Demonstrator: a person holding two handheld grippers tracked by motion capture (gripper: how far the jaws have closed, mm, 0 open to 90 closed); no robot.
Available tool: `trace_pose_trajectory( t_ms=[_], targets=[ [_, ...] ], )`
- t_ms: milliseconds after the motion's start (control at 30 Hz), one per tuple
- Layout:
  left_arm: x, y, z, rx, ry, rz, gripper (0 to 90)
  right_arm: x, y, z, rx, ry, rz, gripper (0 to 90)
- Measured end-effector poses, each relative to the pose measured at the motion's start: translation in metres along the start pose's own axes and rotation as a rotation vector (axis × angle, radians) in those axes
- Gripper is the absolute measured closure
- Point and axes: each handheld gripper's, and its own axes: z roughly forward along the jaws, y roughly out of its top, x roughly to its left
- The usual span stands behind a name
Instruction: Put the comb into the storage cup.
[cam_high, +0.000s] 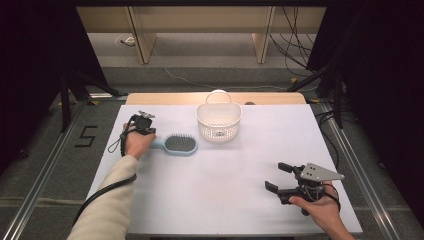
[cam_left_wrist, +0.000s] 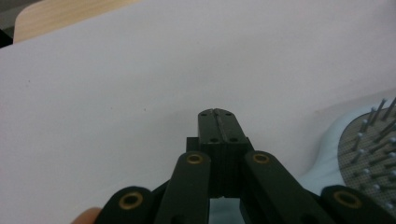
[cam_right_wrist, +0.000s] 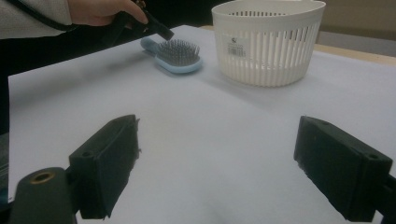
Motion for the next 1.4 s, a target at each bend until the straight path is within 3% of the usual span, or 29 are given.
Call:
trace_pose_trajectory(
  t_ms=[200,467,700,1167,1400],
  targets=[
    [-0.001,-0.005,0.004,0.066,-0.002,-0.003,89.9,0.000,0.000,0.000,0.000,0.001,0.002,15.4],
    [-0.002,-0.007,0.002,0.117,-0.020,-0.025,89.9,0.000,0.000,0.000,0.005,0.000,0.001,15.5],
    [-0.006,-0.010,-0.003,0.154,-0.042,-0.019,89.9,0.000,0.000,0.000,0.009,0.002,0.005,15.6],
    [-0.026,-0.027,-0.028,0.216,-0.112,-0.032,89.9,0.000,0.000,0.001,0.009,0.002,0.011,15.7],
    [-0.041,-0.039,-0.041,0.217,-0.085,-0.045,90.0,0.000,0.000,0.000,0.009,-0.003,0.011,15.7]
  ],
)
